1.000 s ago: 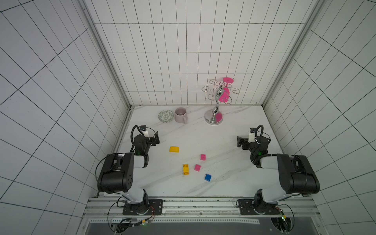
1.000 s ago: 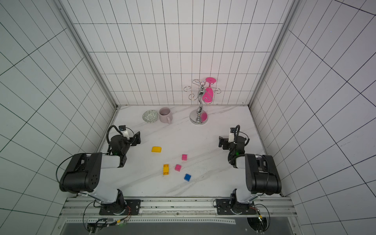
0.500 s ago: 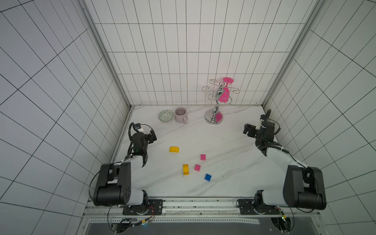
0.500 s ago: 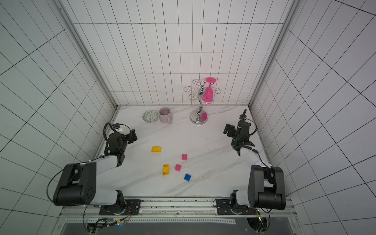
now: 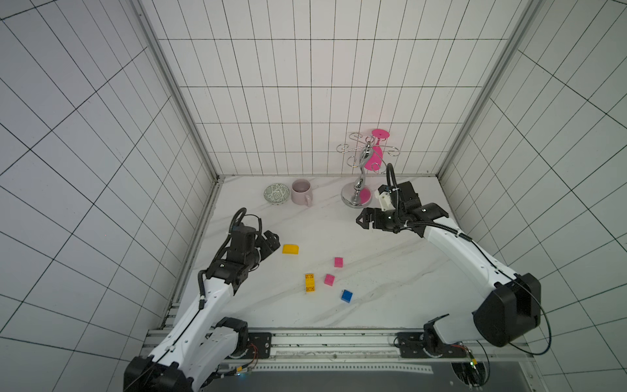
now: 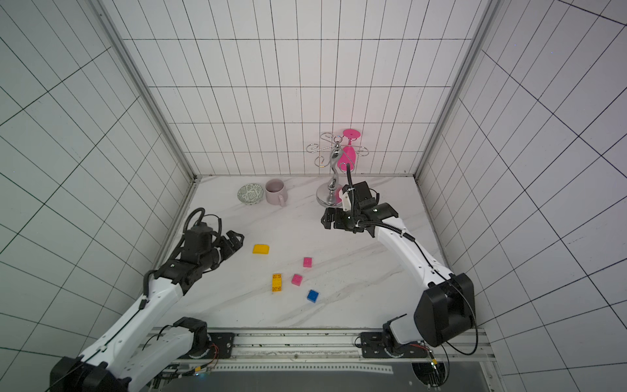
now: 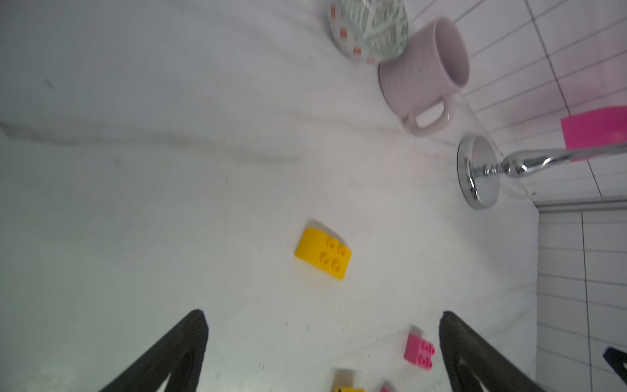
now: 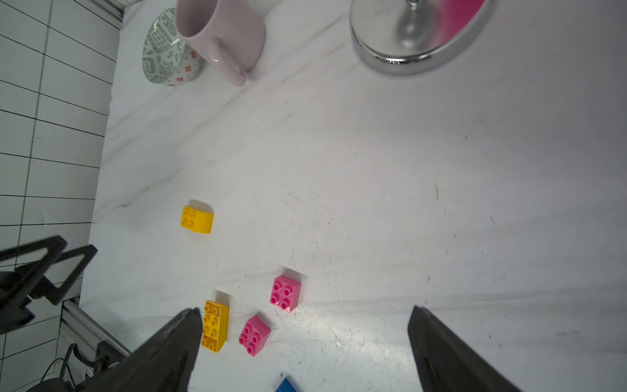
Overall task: Assemble the letter s with lego
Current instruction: Adjust the lego brick at the center of the board.
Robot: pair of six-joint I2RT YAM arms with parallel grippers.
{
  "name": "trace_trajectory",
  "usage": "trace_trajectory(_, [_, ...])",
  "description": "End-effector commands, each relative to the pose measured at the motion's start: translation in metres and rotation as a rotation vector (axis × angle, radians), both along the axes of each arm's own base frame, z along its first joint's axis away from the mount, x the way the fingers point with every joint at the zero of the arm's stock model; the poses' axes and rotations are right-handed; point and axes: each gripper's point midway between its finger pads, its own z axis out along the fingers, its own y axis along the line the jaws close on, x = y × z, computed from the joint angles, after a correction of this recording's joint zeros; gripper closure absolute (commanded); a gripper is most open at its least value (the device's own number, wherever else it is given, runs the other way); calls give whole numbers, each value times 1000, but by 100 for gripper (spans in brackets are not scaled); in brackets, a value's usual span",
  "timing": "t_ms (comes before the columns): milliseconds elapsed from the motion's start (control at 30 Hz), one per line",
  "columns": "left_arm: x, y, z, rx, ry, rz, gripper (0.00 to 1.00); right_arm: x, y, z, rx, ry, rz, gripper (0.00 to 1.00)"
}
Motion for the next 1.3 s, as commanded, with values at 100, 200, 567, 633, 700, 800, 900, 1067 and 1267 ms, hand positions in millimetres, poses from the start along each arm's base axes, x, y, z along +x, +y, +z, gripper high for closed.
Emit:
trace_trajectory(100, [-58, -38, -30, -181, 179, 10, 2, -36, -9, -16, 12, 133, -18, 2])
trace_trajectory(200, [-67, -52, -49, -198, 222, -28, 2, -41, -11, -22, 6, 139, -12, 1])
trace_trajectory(567, [-59, -111, -70, -220, 221, -167, 2, -59, -20, -38, -19, 156, -7, 1])
trace_trajectory(633, [-59, -123, -69, -217, 231, -194, 2, -60, -23, -38, -28, 149, -12, 1])
trace_trajectory(700, [-60, -135, -67, -222, 241, -216, 2, -60, -26, -38, -38, 141, -16, 2])
trace_trajectory(800, [-63, -147, -67, -237, 256, -232, 2, -59, -29, -38, -42, 143, -22, 1])
trace_trajectory(900, [-61, -152, -67, -243, 254, -234, 2, -59, -29, -38, -38, 142, -23, 1])
trace_trajectory(1067, [-53, -157, -66, -235, 237, -234, 2, -65, -28, -43, -29, 160, -21, 1])
trace_trajectory(1267, [-42, -167, -65, -256, 223, -213, 2, -71, -33, -46, -45, 159, -23, 1])
